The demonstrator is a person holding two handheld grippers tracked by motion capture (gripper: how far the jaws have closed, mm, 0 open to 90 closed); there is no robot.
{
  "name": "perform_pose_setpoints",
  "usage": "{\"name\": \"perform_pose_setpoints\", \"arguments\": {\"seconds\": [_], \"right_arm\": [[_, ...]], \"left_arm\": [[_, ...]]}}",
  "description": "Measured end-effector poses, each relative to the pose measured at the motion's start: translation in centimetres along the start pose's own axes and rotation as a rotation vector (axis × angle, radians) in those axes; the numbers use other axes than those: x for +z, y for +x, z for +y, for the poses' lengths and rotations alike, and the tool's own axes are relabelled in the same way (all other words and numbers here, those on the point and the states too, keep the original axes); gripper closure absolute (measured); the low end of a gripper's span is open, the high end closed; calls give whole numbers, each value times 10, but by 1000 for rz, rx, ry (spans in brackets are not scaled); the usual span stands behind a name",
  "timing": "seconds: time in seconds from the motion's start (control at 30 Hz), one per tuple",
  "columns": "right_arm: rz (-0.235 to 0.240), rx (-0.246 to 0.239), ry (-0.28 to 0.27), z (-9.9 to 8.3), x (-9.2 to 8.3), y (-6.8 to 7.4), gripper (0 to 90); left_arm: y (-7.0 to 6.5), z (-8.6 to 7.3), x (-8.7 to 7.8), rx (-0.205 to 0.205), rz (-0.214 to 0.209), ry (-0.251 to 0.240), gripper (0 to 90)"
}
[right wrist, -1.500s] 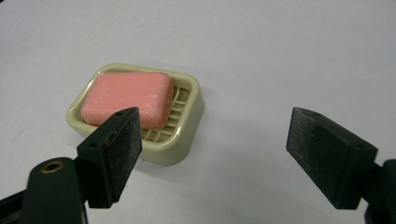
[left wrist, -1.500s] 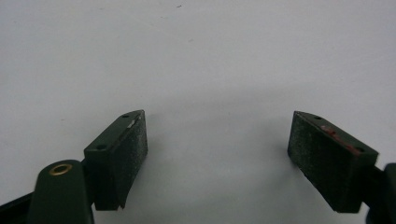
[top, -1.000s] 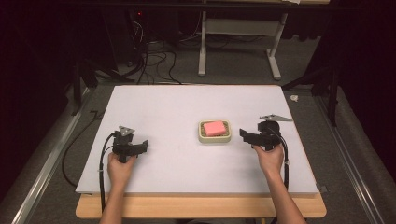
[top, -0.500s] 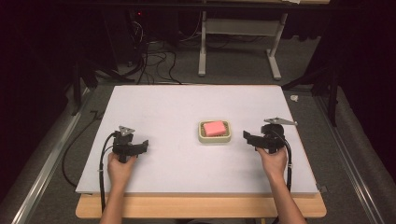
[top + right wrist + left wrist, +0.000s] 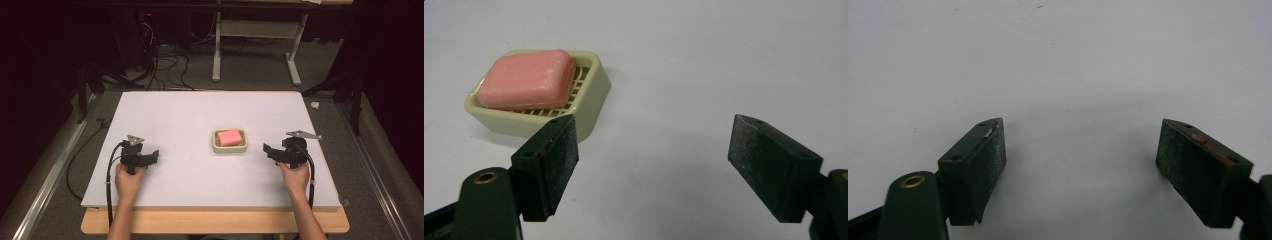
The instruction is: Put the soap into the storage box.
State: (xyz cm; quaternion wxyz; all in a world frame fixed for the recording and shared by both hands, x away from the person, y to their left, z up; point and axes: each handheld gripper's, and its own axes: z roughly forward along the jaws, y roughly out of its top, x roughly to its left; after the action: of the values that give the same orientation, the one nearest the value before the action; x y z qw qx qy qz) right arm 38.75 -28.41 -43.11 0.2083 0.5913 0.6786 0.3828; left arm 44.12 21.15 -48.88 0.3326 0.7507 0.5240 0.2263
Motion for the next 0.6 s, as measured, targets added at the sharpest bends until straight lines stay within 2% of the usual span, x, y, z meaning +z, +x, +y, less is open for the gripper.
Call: {"name": "perform_pose_setpoints", "arguments": {"seconds": [0.6], "right_arm": [[-17,15,14,-13,4,-8,217]], "left_arm": [[0,0,0,0,0,0,205]]}}
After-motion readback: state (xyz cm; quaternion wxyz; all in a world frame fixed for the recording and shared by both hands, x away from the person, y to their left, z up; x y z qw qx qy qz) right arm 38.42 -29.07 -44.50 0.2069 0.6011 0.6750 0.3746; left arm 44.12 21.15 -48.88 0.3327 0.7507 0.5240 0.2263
